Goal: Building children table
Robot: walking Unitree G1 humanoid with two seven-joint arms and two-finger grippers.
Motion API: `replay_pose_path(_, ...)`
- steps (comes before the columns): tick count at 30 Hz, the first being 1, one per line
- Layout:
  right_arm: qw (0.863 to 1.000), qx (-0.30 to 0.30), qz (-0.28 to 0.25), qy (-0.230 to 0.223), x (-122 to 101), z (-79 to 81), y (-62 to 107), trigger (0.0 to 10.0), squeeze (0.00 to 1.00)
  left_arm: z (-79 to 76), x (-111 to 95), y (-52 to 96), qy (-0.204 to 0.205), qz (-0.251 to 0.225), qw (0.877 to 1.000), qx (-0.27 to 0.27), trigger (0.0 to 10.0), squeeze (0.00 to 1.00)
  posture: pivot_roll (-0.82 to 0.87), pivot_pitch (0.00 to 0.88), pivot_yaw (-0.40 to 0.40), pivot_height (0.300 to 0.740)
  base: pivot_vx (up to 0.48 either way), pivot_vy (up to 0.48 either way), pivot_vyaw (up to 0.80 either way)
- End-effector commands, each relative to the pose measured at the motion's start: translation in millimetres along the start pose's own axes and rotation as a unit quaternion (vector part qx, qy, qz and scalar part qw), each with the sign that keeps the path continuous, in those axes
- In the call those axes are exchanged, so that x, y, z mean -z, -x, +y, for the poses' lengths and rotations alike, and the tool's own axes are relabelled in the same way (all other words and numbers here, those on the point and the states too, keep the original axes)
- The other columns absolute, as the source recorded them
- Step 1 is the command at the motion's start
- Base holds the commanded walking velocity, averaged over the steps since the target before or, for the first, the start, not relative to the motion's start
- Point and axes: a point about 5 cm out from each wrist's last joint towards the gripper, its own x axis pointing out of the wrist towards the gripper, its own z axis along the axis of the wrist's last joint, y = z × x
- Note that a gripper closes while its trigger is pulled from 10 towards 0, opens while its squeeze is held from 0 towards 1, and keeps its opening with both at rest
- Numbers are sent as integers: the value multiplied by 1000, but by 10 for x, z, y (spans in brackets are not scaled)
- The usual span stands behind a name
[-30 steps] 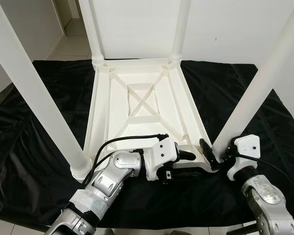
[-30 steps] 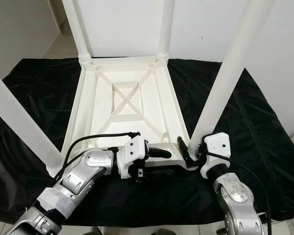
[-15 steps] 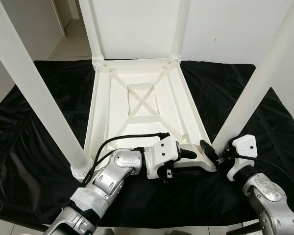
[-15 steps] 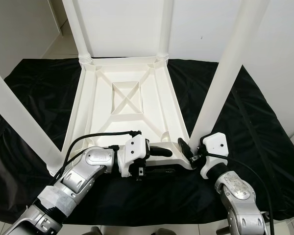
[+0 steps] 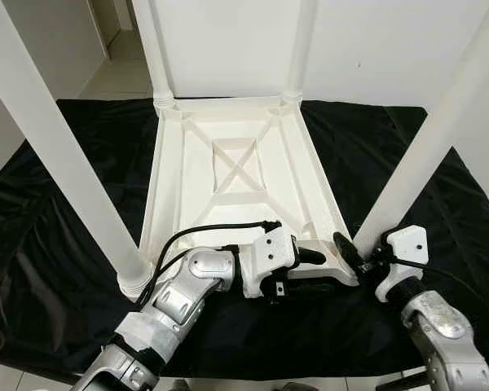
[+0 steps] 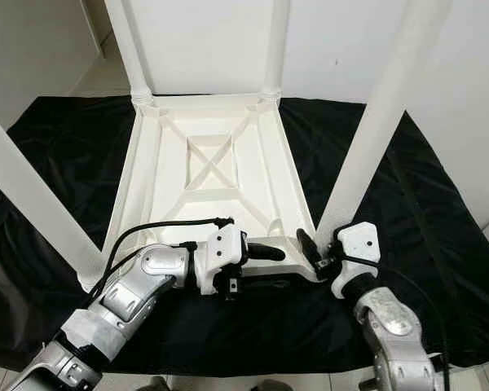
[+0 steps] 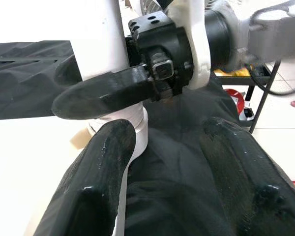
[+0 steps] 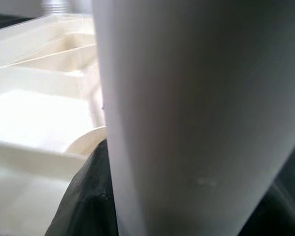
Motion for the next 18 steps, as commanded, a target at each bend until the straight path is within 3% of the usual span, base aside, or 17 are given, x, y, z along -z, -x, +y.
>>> replay_pose_path(1, 1000, 17, 3, 12, -24, 38, -10, 10000, 0, -9, -1, 13, 0, 2, 1000, 6, 10000, 0, -96, 15, 17, 740, 0, 0, 0)
replay_pose_path(5, 999, 29, 18, 28, -12, 104, -5, 10000, 0, -17, -1, 8, -1, 1, 1000, 9, 10000, 0, -99, 17, 17, 740, 0, 0, 0)
replay_pose_path(11, 996, 81, 25, 4, 4, 141, 0, 10000, 0, -16, 5, 11, 0, 2, 1000, 12, 10000, 0, -109, 18, 29, 740, 0, 0, 0)
replay_pose_path(13, 989, 140, 34, -18, 21, 143, 11, 10000, 0, -12, 5, 12, 0, 2, 1000, 14, 10000, 0, -113, 20, 30, 740, 0, 0, 0)
replay_pose_path(14, 989, 140, 34, -18, 21, 143, 11, 10000, 0, -12, 5, 12, 0, 2, 1000, 14, 10000, 0, -113, 20, 30, 740, 0, 0, 0)
replay_pose_path(15, 978, 202, 51, -29, 48, 160, 27, 10000, 0, -14, 3, 9, 0, 2, 1000, 15, 10000, 0, -112, 20, 29, 740, 0, 0, 0)
replay_pose_path(17, 978, 202, 51, -29, 48, 160, 27, 10000, 0, -14, 3, 9, 0, 2, 1000, 15, 10000, 0, -112, 20, 29, 740, 0, 0, 0)
replay_pose_path(18, 968, 240, 65, -34, 74, 197, 40, 10000, 0, -21, 3, 5, 0, 2, 1000, 16, 10000, 0, -110, 23, 25, 740, 0, 0, 0)
